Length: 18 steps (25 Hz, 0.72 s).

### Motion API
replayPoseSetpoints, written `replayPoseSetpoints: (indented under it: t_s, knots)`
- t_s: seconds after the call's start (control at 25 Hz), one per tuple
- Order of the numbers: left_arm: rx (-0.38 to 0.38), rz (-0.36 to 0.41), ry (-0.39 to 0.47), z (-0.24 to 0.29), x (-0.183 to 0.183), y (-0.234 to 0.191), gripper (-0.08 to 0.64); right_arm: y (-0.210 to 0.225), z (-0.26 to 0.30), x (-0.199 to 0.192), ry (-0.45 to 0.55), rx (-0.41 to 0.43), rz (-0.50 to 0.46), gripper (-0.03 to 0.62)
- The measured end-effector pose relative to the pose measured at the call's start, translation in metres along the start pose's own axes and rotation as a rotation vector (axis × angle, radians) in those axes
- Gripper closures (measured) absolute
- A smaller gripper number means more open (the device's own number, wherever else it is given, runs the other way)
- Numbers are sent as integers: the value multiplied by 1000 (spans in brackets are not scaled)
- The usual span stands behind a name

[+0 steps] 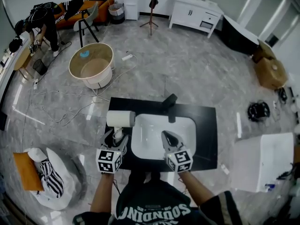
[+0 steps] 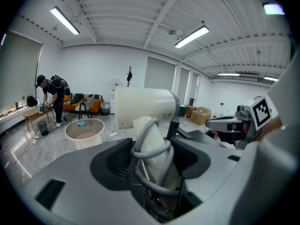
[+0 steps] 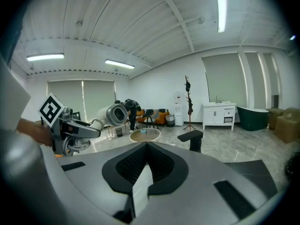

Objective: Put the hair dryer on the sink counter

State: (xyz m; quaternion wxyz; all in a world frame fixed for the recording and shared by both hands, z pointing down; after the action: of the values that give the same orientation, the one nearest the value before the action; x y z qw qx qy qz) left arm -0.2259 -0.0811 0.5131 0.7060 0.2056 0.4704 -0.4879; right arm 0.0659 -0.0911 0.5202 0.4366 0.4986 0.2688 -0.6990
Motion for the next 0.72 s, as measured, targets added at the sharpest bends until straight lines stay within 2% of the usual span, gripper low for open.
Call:
replayPoseSetpoints:
  t_s: [0.48,0.72]
  knots:
    - [-64,6,-87,57,-12,-48,308,-12,44,-11,-61,-42,34,592]
    - [-87,-11,-148,93,-27,-66,308,-16,62,-23,-90,-71,92,592]
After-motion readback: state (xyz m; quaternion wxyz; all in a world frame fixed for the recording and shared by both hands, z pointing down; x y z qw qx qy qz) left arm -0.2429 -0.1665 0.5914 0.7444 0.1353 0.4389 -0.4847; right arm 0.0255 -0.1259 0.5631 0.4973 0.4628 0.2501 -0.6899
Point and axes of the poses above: the fingertips, and each gripper's own axes: z forward along the fingers, y to its right, x out of its top, the point moved 10 cm from there along -z, backward along the fingers, and after that the axes turned 5 degrees about -x, right-handed, at the moved point
